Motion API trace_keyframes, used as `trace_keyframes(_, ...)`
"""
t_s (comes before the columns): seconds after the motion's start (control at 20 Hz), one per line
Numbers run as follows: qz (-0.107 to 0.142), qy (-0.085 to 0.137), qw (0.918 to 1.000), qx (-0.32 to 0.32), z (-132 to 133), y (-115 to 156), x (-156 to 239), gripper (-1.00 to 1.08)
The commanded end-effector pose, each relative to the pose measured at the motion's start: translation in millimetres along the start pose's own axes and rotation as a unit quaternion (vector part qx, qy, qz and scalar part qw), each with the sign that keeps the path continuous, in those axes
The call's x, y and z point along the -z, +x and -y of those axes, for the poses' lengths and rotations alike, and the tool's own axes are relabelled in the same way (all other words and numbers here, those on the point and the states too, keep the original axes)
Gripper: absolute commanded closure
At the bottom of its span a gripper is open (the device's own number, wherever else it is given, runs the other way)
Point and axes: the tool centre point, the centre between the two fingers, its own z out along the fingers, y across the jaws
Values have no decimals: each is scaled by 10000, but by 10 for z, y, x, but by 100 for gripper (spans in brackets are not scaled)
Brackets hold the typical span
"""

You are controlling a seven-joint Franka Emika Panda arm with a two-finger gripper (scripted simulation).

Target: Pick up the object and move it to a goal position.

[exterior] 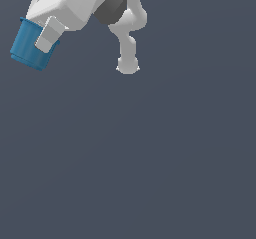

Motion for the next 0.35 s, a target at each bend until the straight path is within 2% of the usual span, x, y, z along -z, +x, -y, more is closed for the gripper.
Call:
trace_keyframes(0.0, -41, 2, 10000, -19, 2, 30, 29, 108)
trace_keyframes(0.3, -53, 0, 10000, -21, 6, 38, 42, 108)
